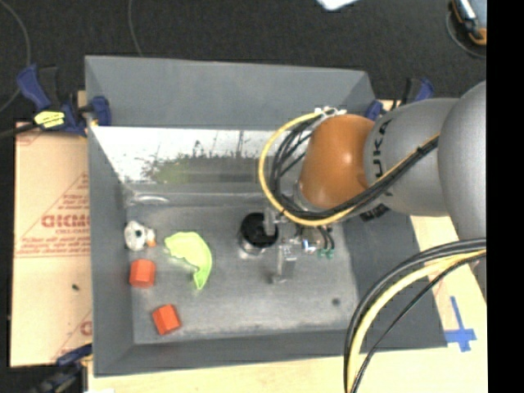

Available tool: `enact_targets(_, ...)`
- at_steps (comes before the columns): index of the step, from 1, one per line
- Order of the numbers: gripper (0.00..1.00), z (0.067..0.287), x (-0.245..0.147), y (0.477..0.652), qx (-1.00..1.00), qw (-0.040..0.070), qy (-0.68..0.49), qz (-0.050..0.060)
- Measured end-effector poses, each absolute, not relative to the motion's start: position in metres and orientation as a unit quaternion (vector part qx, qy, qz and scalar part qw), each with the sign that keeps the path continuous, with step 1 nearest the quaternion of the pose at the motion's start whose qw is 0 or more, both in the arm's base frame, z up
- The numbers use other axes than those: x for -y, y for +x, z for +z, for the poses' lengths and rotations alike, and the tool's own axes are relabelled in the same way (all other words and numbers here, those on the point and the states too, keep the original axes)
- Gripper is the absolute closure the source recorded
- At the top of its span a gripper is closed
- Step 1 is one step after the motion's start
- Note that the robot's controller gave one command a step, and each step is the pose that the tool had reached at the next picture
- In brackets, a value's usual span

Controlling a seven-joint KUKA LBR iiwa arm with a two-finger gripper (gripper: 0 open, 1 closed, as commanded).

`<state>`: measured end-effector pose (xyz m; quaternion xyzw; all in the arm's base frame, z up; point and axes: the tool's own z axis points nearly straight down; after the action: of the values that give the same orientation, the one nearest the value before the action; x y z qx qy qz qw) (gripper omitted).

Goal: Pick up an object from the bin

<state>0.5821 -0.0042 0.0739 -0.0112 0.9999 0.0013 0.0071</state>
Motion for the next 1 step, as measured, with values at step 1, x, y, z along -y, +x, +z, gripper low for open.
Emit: enact_targets(1, 0.0, 0.0736, -0.0093, 0.5862, -0.988, 0.005, 0.155, 0.002)
